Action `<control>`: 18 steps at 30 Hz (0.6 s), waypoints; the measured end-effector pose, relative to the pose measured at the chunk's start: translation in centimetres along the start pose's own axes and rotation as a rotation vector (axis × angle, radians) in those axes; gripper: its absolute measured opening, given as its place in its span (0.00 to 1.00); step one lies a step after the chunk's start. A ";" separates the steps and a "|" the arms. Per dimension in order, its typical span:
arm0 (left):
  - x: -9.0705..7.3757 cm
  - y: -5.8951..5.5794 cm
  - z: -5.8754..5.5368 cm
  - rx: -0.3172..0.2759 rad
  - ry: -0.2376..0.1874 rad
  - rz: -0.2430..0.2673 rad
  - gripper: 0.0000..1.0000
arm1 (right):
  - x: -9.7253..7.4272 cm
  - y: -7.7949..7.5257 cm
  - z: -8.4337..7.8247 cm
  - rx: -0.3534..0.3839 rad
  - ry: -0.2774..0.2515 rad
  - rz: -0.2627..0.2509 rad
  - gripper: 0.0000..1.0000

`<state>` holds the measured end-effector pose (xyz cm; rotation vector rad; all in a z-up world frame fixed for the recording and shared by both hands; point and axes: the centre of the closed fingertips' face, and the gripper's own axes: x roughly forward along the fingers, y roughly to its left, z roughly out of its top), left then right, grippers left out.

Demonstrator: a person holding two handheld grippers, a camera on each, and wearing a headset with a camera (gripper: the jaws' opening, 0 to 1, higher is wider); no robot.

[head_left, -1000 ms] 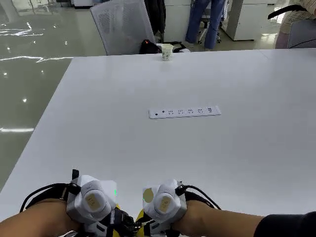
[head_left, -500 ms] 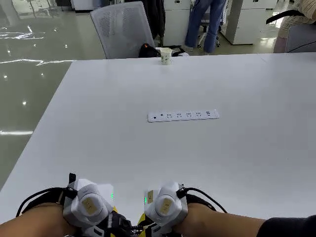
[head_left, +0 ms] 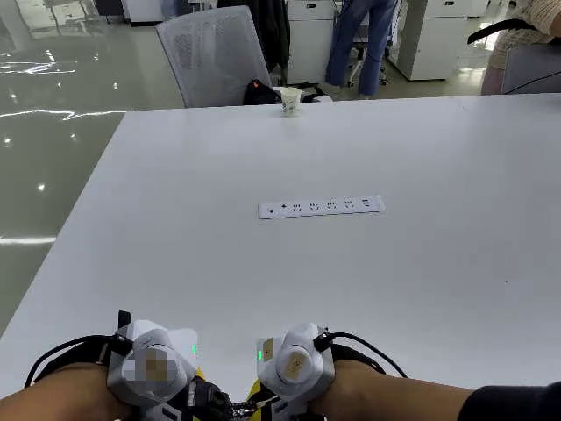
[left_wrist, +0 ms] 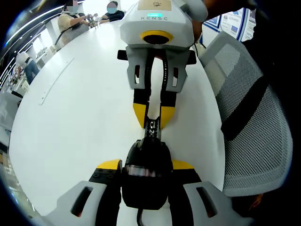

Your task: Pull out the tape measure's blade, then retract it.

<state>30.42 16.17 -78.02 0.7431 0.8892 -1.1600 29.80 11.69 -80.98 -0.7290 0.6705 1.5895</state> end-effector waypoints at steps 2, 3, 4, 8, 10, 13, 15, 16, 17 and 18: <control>0.0 0.0 0.0 -0.001 0.000 0.001 0.33 | -0.2 0.0 -0.1 0.002 0.000 -0.002 0.10; 0.0 0.0 0.0 -0.001 0.000 0.001 0.33 | -0.2 0.1 -0.2 0.002 0.001 -0.002 0.10; 0.0 0.0 0.0 -0.001 0.000 0.001 0.33 | -0.3 0.1 -0.2 0.000 0.002 -0.003 0.10; 0.0 0.0 0.0 -0.002 0.004 -0.001 0.33 | -0.5 0.1 -0.4 -0.003 0.009 -0.004 0.10; 0.0 0.0 0.0 0.000 0.003 0.000 0.33 | -0.6 0.0 -0.5 -0.002 0.011 -0.005 0.10; 0.0 0.1 0.0 -0.002 -0.002 0.001 0.33 | -0.7 0.0 -0.7 -0.001 0.011 -0.008 0.10; 0.0 0.1 0.0 -0.001 -0.002 0.001 0.33 | -0.8 -0.1 -0.8 0.001 0.012 -0.010 0.10; 0.0 0.1 0.0 -0.001 -0.002 0.001 0.33 | -0.8 -0.1 -0.9 0.002 0.011 -0.011 0.10; 0.0 0.1 0.0 -0.002 -0.003 0.001 0.33 | -0.9 -0.1 -1.0 0.005 0.012 -0.012 0.10; 0.0 0.1 0.0 -0.005 -0.003 0.001 0.33 | -1.0 -0.1 -1.1 0.006 0.012 -0.014 0.10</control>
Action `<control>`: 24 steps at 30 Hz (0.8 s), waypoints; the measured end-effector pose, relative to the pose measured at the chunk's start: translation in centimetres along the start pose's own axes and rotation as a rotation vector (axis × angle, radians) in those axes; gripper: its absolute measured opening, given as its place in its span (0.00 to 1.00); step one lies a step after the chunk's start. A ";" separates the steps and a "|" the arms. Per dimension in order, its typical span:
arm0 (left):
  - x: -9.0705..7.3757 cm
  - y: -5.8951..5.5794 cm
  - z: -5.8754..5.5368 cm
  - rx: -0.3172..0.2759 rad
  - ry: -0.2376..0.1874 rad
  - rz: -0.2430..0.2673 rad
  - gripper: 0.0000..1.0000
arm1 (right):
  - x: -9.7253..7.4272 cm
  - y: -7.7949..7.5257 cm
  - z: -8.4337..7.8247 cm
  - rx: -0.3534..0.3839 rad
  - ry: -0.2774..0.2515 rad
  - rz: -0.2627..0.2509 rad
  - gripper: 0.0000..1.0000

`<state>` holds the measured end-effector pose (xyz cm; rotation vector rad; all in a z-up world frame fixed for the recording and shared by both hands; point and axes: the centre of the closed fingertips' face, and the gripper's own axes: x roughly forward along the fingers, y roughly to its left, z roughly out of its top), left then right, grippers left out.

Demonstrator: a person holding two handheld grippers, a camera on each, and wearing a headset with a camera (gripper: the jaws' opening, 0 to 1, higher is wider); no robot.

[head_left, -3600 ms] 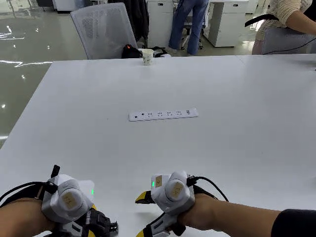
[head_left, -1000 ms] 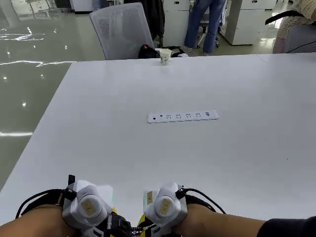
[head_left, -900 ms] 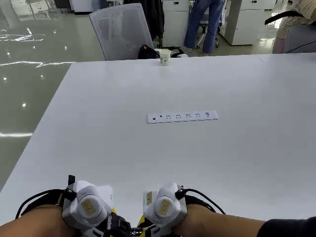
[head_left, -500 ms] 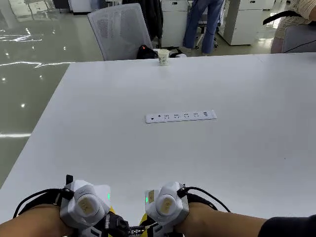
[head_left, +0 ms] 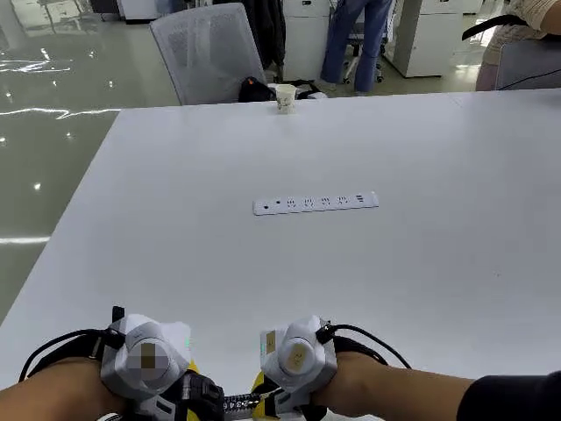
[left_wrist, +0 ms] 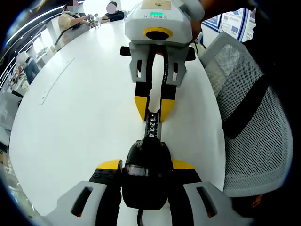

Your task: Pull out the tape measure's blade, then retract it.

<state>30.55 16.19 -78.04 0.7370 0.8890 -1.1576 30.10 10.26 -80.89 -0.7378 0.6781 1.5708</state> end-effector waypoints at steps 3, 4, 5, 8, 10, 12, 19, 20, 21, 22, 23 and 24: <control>0.0 0.0 0.0 -0.004 -0.001 0.000 0.32 | -0.1 -0.1 -0.1 -0.001 0.003 -0.001 0.10; 0.0 0.0 0.0 -0.002 -0.003 0.002 0.32 | -0.2 -0.1 -0.1 -0.002 0.006 -0.002 0.10; 0.0 0.0 0.0 -0.002 -0.006 0.004 0.32 | -0.3 -0.1 -0.2 0.001 0.010 -0.002 0.10; 0.0 -0.1 0.1 -0.002 -0.018 0.006 0.32 | -0.4 0.0 -0.2 -0.002 0.010 -0.002 0.10; 0.0 -0.1 0.2 -0.001 -0.019 0.004 0.32 | -0.4 0.0 -0.3 -0.001 0.009 -0.002 0.10; 0.1 0.0 0.2 0.000 -0.019 0.002 0.32 | -0.4 0.0 -0.3 0.000 0.008 -0.001 0.10; 0.1 -0.1 0.2 0.001 -0.023 0.004 0.32 | -0.5 -0.1 -0.5 0.006 0.014 -0.001 0.10; 0.1 -0.1 0.2 0.003 -0.023 0.004 0.32 | -0.6 0.0 -0.6 0.010 0.014 -0.001 0.10; 0.1 -0.1 0.2 0.006 -0.022 0.003 0.32 | -0.6 0.0 -0.7 0.012 0.014 0.000 0.10; 0.1 -0.1 0.2 0.006 -0.021 0.001 0.32 | -0.7 0.0 -0.8 0.010 0.014 0.000 0.10; 0.1 -0.1 0.2 0.006 -0.020 0.000 0.32 | -0.7 0.0 -0.8 0.009 0.015 0.000 0.10; 0.1 -0.1 0.2 0.006 -0.020 -0.001 0.32 | -0.7 -0.1 -0.9 0.006 0.015 0.000 0.10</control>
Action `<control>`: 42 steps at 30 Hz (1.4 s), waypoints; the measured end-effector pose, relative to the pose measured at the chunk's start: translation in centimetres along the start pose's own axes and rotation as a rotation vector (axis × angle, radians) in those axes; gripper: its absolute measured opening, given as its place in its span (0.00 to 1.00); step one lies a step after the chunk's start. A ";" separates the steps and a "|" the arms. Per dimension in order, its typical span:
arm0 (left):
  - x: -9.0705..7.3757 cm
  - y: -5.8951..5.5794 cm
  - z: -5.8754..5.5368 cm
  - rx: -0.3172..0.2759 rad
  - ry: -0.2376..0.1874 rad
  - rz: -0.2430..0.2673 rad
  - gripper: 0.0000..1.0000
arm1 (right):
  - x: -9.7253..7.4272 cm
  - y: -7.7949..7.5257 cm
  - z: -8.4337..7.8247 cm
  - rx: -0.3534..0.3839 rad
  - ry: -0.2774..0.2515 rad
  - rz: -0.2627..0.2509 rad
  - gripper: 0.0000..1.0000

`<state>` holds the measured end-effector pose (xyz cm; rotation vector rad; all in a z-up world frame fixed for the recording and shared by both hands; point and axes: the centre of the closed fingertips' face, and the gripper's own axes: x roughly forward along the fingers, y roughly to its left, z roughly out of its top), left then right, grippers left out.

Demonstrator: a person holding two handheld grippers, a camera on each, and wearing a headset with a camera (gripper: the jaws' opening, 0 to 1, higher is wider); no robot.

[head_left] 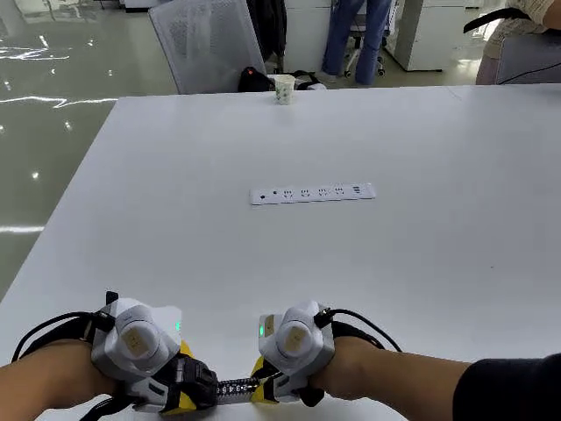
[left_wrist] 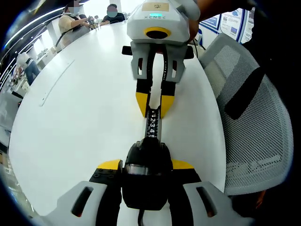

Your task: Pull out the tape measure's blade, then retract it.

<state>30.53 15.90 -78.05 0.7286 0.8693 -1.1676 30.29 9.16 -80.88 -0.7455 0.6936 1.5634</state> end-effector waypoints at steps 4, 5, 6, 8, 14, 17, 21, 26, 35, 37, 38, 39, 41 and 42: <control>0.1 0.0 0.1 -0.002 0.000 0.000 0.32 | 0.0 -0.1 0.0 0.001 -0.001 -0.003 0.10; 0.1 0.0 0.1 -0.001 0.002 0.000 0.32 | 0.0 0.0 -0.1 0.004 0.000 -0.003 0.10; 0.0 0.0 0.0 -0.001 0.001 0.002 0.32 | -0.1 0.0 -0.1 0.004 0.000 -0.003 0.10; 0.0 0.0 0.0 -0.004 -0.001 0.006 0.32 | -0.2 -0.1 -0.1 0.011 -0.002 -0.001 0.10; 0.0 0.1 0.1 -0.002 -0.002 0.010 0.32 | -0.3 -0.1 -0.3 0.026 -0.014 -0.008 0.10; 0.1 0.1 0.1 0.000 -0.004 0.010 0.32 | -0.6 0.0 -0.6 0.028 -0.014 -0.015 0.10; 0.1 0.0 0.2 0.005 0.000 0.015 0.32 | -1.2 0.0 -1.2 0.025 -0.005 -0.020 0.10; 0.0 0.0 0.1 0.003 -0.006 0.022 0.32 | -1.5 -0.1 -1.8 0.039 0.006 -0.026 0.10; 0.0 0.1 0.1 -0.006 -0.003 0.025 0.32 | -2.0 -0.2 -2.6 0.037 0.020 -0.031 0.10; 0.0 0.1 0.1 -0.007 -0.004 0.026 0.32 | -2.1 -0.2 -2.8 0.039 0.023 -0.031 0.10; 0.0 0.1 0.0 -0.006 -0.005 0.027 0.32 | -2.1 -0.2 -2.9 0.040 0.024 -0.031 0.10; 0.0 0.1 0.0 -0.006 -0.005 0.028 0.32 | -2.2 -0.2 -3.0 0.041 0.025 -0.031 0.10; 0.0 0.1 0.1 -0.007 -0.006 0.029 0.32 | -2.3 -0.1 -3.2 0.042 0.028 -0.033 0.10; 0.0 0.1 0.1 -0.007 -0.006 0.029 0.32 | -2.3 -0.1 -3.4 0.045 0.032 -0.033 0.10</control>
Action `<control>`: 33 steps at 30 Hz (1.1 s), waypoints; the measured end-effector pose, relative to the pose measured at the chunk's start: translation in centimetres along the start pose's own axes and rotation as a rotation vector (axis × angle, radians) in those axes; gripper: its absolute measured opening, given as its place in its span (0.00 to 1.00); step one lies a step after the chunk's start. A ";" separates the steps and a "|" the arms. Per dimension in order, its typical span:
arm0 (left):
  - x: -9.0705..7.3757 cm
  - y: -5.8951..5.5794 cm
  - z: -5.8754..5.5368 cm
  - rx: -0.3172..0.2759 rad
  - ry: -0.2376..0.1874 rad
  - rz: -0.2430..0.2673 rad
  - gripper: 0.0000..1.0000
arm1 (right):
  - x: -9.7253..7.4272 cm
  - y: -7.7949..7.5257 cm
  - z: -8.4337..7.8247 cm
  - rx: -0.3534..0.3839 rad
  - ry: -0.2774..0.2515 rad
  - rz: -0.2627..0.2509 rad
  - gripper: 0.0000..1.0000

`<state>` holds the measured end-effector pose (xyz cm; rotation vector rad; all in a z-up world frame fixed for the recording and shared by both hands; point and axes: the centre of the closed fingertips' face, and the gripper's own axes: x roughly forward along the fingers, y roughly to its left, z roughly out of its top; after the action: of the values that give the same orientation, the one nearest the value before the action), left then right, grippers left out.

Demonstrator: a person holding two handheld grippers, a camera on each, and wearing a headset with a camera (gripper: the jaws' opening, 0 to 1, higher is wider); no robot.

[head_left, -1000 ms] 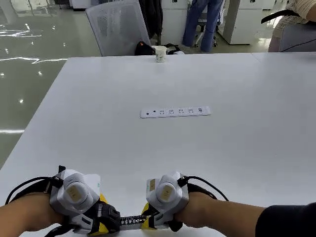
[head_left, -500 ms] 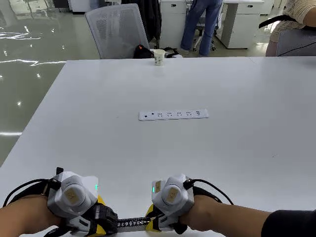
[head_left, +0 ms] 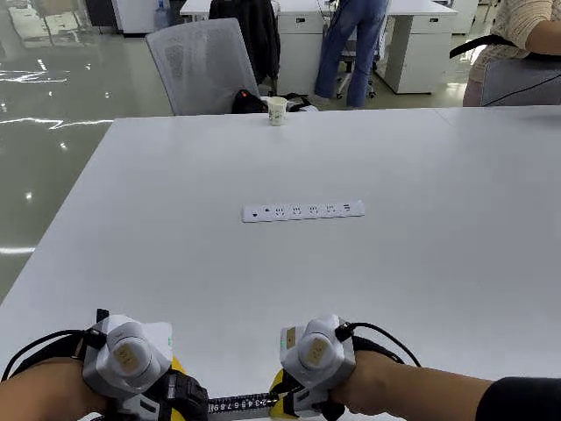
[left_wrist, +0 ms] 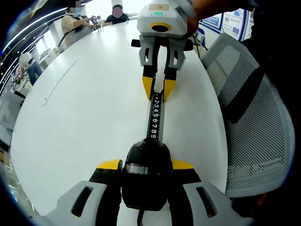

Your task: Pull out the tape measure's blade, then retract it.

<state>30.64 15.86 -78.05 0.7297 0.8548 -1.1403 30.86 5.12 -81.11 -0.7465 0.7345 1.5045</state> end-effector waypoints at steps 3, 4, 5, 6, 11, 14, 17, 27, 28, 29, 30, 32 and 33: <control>0.0 0.0 0.0 -0.002 0.000 0.001 0.32 | -0.2 -0.1 -0.4 0.002 0.003 -0.002 0.10; 0.0 0.0 0.0 -0.003 -0.001 0.002 0.32 | -0.2 -0.1 -0.5 0.004 0.006 -0.003 0.10; 0.0 0.0 0.0 -0.004 -0.003 0.003 0.32 | -0.3 -0.1 -0.5 0.002 0.005 -0.003 0.10; 0.0 0.0 0.0 -0.005 -0.004 0.005 0.32 | -0.2 -0.2 -0.6 0.005 0.008 -0.004 0.10; 0.0 0.0 0.0 -0.008 -0.006 0.010 0.32 | -0.4 -0.3 -0.9 0.005 0.005 -0.004 0.10; 0.0 0.0 0.0 -0.008 -0.006 0.010 0.32 | -0.4 -0.2 -0.9 0.004 0.006 -0.003 0.10; 0.0 0.0 0.1 -0.009 -0.006 0.009 0.32 | -0.7 -0.2 -1.0 0.004 0.006 -0.003 0.10; 0.0 0.0 0.1 -0.007 -0.006 0.009 0.32 | -1.4 0.0 -1.7 0.013 0.003 -0.006 0.10; 0.0 0.0 0.1 -0.008 -0.006 0.010 0.32 | -1.5 0.0 -1.7 0.015 0.004 -0.007 0.10; 0.0 0.0 0.1 -0.009 -0.006 0.010 0.32 | -1.6 0.0 -1.8 0.016 0.003 -0.007 0.10; 0.0 0.0 0.1 -0.008 -0.005 0.011 0.32 | -1.7 0.0 -1.9 0.017 0.006 -0.007 0.10; 0.0 0.0 0.1 -0.009 -0.004 0.011 0.32 | -1.8 0.0 -2.0 0.022 0.006 -0.005 0.10; 0.0 0.1 0.2 -0.011 -0.005 0.011 0.32 | -1.9 0.0 -2.1 0.019 0.009 -0.007 0.10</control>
<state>30.73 15.72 -77.96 0.7219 0.8515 -1.1259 31.08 2.25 -80.80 -0.7412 0.7515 1.4868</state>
